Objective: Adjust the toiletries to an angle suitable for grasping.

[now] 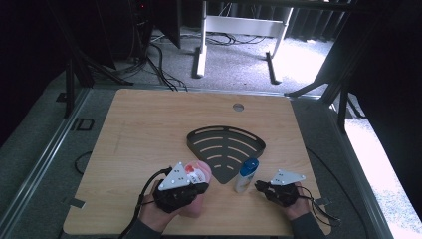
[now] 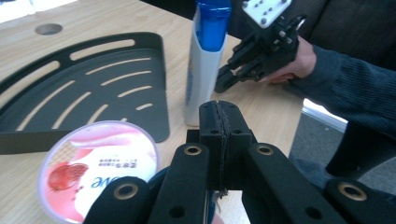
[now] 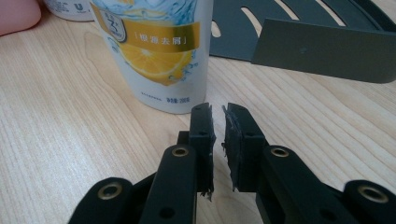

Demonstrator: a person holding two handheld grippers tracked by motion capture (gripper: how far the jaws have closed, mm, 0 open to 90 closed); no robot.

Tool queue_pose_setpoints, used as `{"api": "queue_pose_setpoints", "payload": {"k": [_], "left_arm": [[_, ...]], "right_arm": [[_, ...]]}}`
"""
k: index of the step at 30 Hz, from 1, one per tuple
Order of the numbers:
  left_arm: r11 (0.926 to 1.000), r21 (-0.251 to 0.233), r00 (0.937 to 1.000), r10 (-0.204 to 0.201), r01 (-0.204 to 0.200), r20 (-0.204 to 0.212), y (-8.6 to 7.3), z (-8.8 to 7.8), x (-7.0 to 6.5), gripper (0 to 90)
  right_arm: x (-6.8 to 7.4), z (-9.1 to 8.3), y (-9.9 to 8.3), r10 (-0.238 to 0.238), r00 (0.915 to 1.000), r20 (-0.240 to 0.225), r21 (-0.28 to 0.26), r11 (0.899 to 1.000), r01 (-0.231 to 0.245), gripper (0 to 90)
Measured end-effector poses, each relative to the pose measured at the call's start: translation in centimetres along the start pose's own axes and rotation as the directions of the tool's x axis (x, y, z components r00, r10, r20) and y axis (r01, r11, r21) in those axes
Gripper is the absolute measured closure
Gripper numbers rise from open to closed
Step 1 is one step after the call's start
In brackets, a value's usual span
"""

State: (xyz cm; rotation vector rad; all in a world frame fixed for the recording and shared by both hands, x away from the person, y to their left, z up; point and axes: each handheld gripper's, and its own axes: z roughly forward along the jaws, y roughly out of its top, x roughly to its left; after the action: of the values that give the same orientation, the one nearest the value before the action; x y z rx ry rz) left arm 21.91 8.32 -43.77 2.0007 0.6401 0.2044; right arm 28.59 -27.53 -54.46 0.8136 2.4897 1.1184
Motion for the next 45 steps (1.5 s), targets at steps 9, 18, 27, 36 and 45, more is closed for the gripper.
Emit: {"api": "queue_pose_setpoints", "payload": {"k": [9,18,27,36,45], "left_arm": [[0.9973,0.067,0.9994,0.030,-0.029,-0.015,0.0,1.3,-0.9,89.5],[0.9954,0.085,0.9974,0.047,-0.042,-0.054,-0.1,0.4,-0.8,89.6],[0.9930,0.106,0.9953,0.060,-0.052,-0.076,-0.5,-0.5,-1.0,89.6],[0.9918,0.116,0.9928,0.065,-0.053,-0.101,-1.4,-1.5,-1.6,89.3],[0.9923,0.124,0.9967,0.004,0.007,-0.081,-3.1,-0.1,-1.7,89.0]], "right_arm": [[0.0,0.0,0.0,-0.002,1.0000,-0.001,0.004,1.000,0.002,81.0],[0.0,0.0,0.0,0.001,1.0000,-0.001,0.002,1.000,-0.001,80.9],[0.0,0.0,0.0,0.003,1.0000,-0.004,0.004,1.000,-0.003,80.8],[0.0,0.1,0.0,0.002,1.0000,-0.006,0.007,1.000,-0.002,80.4],[0.0,0.1,0.0,-0.001,1.0000,-0.005,0.008,1.000,0.001,80.4]]}}
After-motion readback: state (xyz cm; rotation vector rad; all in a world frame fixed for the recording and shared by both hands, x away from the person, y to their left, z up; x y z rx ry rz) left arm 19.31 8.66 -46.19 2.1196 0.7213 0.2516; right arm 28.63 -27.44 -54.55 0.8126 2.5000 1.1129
